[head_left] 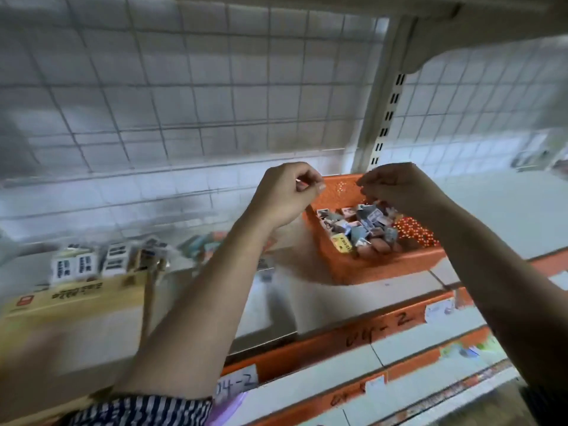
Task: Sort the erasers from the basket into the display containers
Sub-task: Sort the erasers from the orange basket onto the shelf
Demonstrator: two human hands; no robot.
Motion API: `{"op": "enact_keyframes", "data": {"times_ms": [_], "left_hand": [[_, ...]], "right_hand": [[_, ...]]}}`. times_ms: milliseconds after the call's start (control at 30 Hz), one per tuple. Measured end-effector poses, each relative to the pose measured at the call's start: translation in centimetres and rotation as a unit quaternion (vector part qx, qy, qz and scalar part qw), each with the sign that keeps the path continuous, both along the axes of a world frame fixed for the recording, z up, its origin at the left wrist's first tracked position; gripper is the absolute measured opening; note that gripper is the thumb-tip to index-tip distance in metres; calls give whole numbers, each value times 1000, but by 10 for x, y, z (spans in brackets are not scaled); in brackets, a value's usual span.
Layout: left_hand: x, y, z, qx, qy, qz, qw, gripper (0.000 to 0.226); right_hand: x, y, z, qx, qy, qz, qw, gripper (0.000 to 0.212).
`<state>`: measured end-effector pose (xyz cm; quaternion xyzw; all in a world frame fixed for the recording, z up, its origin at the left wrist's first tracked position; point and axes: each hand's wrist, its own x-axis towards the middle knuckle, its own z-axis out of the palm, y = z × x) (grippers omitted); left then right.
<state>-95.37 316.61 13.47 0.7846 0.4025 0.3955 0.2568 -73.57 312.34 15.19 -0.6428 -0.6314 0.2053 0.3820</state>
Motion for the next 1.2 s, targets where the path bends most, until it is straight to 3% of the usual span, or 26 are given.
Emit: {"op": "enact_keyframes", "data": {"times_ms": [300, 600, 800, 1033, 1200], "left_hand": [[79, 7, -21, -20, 5, 15, 1000, 8], [96, 13, -41, -37, -2, 42, 998, 7], [98, 14, -47, -23, 31, 49, 998, 7], [96, 12, -45, -40, 12, 72, 997, 16], [98, 20, -44, -66, 74, 52, 994, 14]], "right_hand": [[69, 18, -30, -67, -168, 71, 981, 14], [55, 51, -46, -178, -340, 232, 894, 31], [56, 60, -60, -160, -315, 208, 912, 23], [64, 66, -63, -172, -279, 200, 923, 24], [82, 66, -51, -2, -103, 60, 993, 14]]}}
